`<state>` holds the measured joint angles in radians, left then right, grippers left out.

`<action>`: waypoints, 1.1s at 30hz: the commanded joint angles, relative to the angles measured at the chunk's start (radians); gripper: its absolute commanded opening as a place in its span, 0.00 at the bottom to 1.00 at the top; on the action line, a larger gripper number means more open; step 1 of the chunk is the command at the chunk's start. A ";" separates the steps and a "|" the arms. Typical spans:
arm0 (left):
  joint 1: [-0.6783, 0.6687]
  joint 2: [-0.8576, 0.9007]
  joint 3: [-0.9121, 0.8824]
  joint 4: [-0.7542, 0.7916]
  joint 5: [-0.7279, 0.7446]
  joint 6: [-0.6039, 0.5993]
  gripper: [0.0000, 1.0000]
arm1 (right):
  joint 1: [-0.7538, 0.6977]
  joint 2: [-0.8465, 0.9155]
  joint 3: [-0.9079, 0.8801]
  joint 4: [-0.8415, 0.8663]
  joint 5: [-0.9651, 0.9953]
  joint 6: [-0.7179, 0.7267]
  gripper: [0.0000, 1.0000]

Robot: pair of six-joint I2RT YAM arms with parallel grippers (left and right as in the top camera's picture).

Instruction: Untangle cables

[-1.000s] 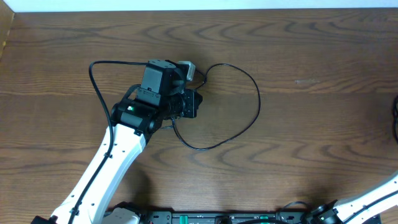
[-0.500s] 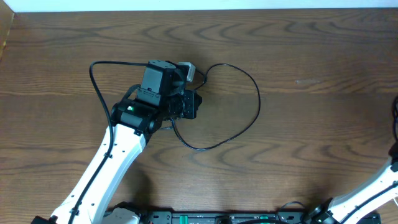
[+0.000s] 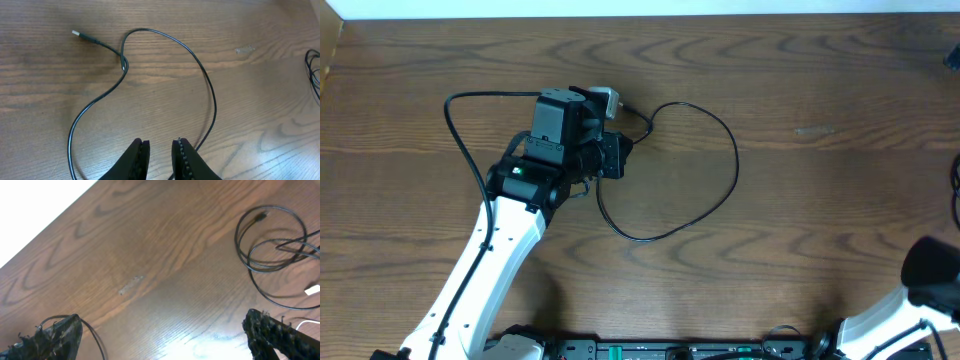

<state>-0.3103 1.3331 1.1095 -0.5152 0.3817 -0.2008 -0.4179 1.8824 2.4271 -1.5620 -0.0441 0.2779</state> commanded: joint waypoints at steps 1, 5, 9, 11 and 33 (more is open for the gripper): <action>0.003 -0.007 0.007 -0.003 -0.010 0.021 0.22 | 0.006 -0.108 -0.078 0.013 0.038 -0.002 0.99; 0.003 -0.007 0.007 -0.001 -0.010 0.021 0.22 | 0.006 -0.248 -0.285 0.112 0.038 -0.003 0.99; 0.003 -0.007 0.007 -0.005 -0.010 0.021 0.23 | 0.006 -0.423 -0.583 0.251 0.037 -0.006 0.99; 0.003 -0.007 0.007 -0.008 -0.010 0.021 0.23 | 0.007 -0.504 -0.719 0.321 0.032 -0.006 0.99; 0.003 -0.007 0.007 -0.019 -0.024 0.025 0.29 | 0.150 -0.796 -1.434 0.710 -0.595 -0.247 0.99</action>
<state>-0.3103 1.3331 1.1095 -0.5312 0.3817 -0.1921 -0.3367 1.0924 1.0134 -0.8742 -0.5480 0.0788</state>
